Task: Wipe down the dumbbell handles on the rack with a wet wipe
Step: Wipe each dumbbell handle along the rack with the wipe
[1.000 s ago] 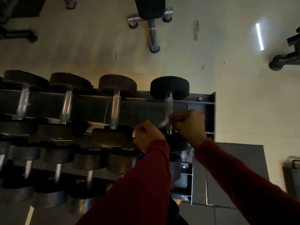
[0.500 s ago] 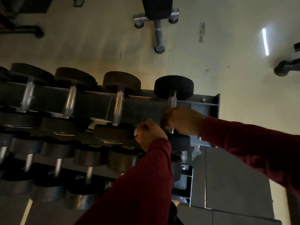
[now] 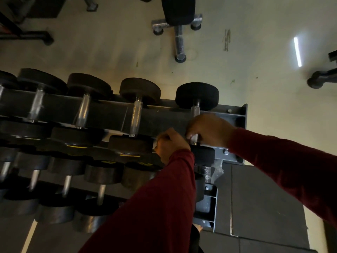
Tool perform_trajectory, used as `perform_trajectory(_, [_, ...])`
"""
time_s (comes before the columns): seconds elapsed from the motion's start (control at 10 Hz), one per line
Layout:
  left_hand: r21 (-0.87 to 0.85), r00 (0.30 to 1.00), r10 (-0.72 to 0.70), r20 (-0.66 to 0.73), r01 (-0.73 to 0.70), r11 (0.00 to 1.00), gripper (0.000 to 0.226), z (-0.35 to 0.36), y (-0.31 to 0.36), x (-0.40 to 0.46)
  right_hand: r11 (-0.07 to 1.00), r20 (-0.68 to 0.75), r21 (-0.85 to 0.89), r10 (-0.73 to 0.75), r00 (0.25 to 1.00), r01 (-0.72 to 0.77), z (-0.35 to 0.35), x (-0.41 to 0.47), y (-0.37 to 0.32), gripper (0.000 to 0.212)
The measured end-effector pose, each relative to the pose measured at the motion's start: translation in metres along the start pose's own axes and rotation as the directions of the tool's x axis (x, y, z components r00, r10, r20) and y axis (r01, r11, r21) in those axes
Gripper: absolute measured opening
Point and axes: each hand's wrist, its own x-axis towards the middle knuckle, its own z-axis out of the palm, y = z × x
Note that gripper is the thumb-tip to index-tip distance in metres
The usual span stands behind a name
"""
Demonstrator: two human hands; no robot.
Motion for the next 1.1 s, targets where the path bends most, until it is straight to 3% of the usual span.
perform_trajectory(0.1, [-0.014, 0.998, -0.051, 0.047, 0.052, 0.999, 0.038, -0.009, 0.003, -0.001, 0.819, -0.155, 0.435, 0.478, 0.865, -0.374, -0.005, -0.017, -0.016, 0.019])
perform_trajectory(0.2, [-0.052, 0.937, -0.145, 0.318, 0.17, 0.984, 0.041, -0.018, -0.004, 0.006, 0.154, 0.099, 0.898, 0.842, 0.53, -0.413, -0.007, -0.039, -0.036, 0.019])
perform_trajectory(0.3, [-0.08, 0.833, -0.184, 0.521, 0.263, 0.962, 0.053, -0.033, -0.01, 0.021, -0.181, 0.285, 0.951, 0.828, 0.484, -0.251, -0.008, -0.051, -0.061, 0.029])
perform_trajectory(0.4, [-0.024, 0.714, -0.122, 0.69, 0.191, 0.981, 0.031, -0.104, 0.017, 0.026, -0.272, 0.303, 0.953, 0.832, 0.465, -0.134, -0.017, -0.047, -0.107, 0.024])
perform_trajectory(0.5, [0.099, 0.694, -0.063, 0.717, -0.013, 0.995, 0.036, -0.185, 0.025, 0.054, -0.173, 0.264, 0.96, 0.822, 0.505, -0.22, -0.021, -0.019, -0.174, 0.019])
perform_trajectory(0.6, [0.185, 0.735, 0.053, 0.676, -0.239, 0.953, 0.033, -0.281, 0.011, 0.107, 0.141, 0.148, 0.911, 0.766, 0.626, -0.387, -0.007, 0.032, -0.243, 0.018])
perform_trajectory(0.7, [0.33, 0.778, 0.161, 0.608, -0.432, 0.839, 0.035, -0.394, -0.005, 0.161, 0.391, 0.085, 0.812, 0.655, 0.751, -0.434, 0.013, 0.106, -0.328, 0.011])
perform_trajectory(0.8, [0.425, 0.849, 0.212, 0.484, -0.44, 0.791, 0.038, -0.514, -0.023, 0.22, 0.485, 0.095, 0.772, 0.551, 0.829, -0.41, 0.032, 0.189, -0.436, 0.006])
perform_trajectory(0.9, [0.423, 0.926, 0.208, 0.317, -0.334, 0.843, 0.036, -0.636, -0.039, 0.269, 0.558, 0.124, 0.746, 0.421, 0.899, -0.364, 0.055, 0.264, -0.546, 0.011])
perform_trajectory(1.0, [0.425, 0.963, 0.2, 0.182, -0.26, 0.867, 0.043, -0.746, -0.054, 0.305, 0.695, 0.129, 0.665, 0.253, 0.959, -0.273, 0.074, 0.329, -0.647, 0.006])
perform_trajectory(1.1, [0.398, 0.987, 0.159, -0.002, -0.145, 0.906, 0.033, -0.839, -0.068, 0.335, 0.747, 0.137, 0.637, 0.13, 0.982, -0.188, 0.08, 0.38, -0.747, 0.01])
